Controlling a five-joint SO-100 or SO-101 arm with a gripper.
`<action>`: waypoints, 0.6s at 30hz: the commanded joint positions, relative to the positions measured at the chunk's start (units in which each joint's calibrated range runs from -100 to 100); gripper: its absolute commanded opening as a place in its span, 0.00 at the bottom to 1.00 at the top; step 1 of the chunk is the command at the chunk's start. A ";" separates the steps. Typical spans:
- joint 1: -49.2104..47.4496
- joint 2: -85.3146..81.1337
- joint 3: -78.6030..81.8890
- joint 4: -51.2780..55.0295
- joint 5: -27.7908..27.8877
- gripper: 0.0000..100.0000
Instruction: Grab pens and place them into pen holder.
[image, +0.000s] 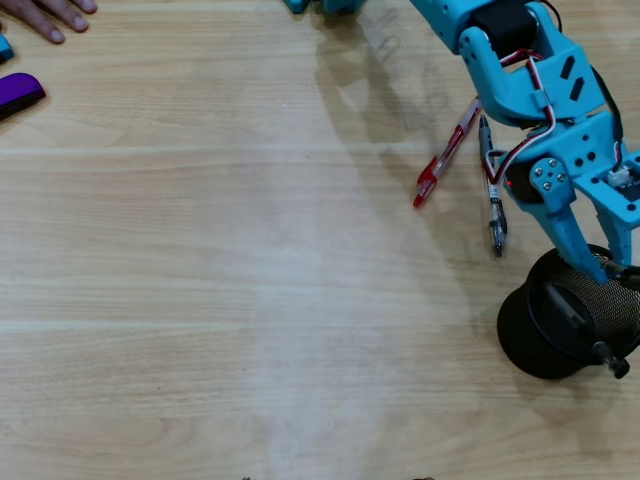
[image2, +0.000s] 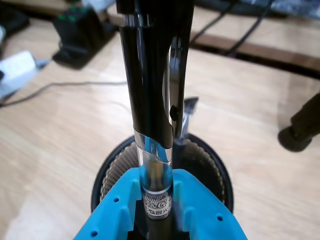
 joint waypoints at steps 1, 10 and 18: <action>-0.47 -0.26 3.04 -6.81 -0.38 0.02; -0.47 -0.34 9.65 -22.63 1.14 0.10; 0.09 -2.29 8.92 -26.84 5.63 0.15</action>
